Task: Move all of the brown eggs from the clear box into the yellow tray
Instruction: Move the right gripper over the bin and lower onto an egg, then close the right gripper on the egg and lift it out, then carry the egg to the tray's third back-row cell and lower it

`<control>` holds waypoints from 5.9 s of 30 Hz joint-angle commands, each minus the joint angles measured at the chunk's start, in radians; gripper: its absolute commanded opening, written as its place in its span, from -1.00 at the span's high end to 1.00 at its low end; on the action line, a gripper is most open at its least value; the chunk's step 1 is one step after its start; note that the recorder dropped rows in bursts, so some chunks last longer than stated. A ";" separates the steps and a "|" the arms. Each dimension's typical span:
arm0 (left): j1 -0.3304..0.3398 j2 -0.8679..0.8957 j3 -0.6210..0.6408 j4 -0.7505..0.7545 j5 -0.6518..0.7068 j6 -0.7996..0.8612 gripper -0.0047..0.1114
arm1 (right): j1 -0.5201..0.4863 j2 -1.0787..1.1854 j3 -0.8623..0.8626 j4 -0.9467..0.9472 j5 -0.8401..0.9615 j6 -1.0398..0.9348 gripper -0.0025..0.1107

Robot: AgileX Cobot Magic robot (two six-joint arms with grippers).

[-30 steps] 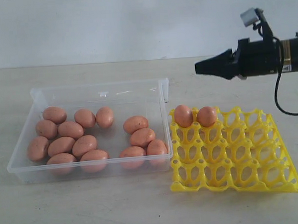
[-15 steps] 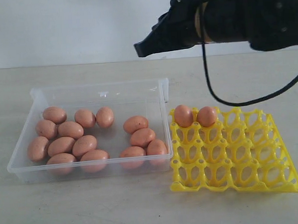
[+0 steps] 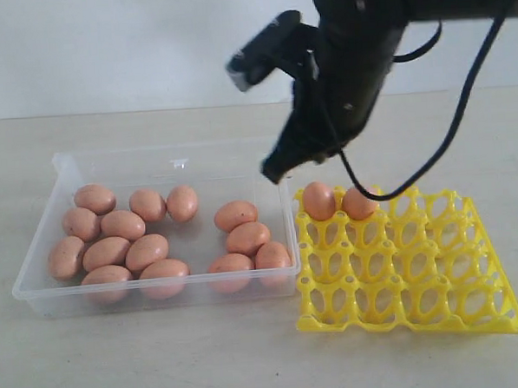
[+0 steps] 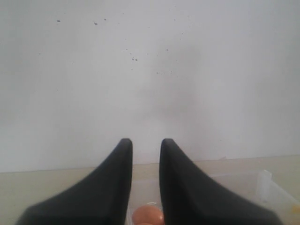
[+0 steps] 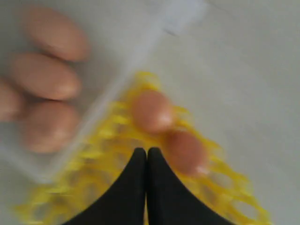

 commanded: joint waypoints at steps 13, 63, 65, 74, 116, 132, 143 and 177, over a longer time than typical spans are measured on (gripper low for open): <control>-0.003 -0.002 -0.003 -0.006 -0.011 -0.010 0.55 | -0.001 0.334 -0.513 0.500 0.298 -0.480 0.80; -0.003 -0.002 -0.003 -0.006 -0.015 -0.010 0.55 | -0.037 0.619 -0.511 0.183 0.038 -0.395 -0.18; -0.003 -0.002 -0.003 -0.006 -0.015 -0.010 0.55 | -0.040 0.624 -0.511 0.183 0.055 -0.370 -0.06; -0.003 -0.002 -0.003 -0.006 -0.015 -0.010 0.55 | -0.041 0.618 -0.511 0.193 0.100 -0.282 0.96; -0.003 -0.002 -0.003 -0.006 -0.015 -0.010 0.55 | -1.029 0.045 0.472 -1.508 -2.144 1.720 0.96; -0.003 -0.002 -0.003 -0.006 -0.015 -0.010 0.55 | -0.788 0.059 0.627 -1.355 -1.810 1.275 0.96; -0.003 -0.002 -0.003 -0.006 -0.015 -0.010 0.55 | -0.770 0.141 0.629 -1.230 -1.792 1.181 0.96; -0.003 -0.002 -0.003 -0.006 -0.015 -0.010 0.55 | -0.770 0.172 0.629 -1.165 -1.807 1.152 -0.04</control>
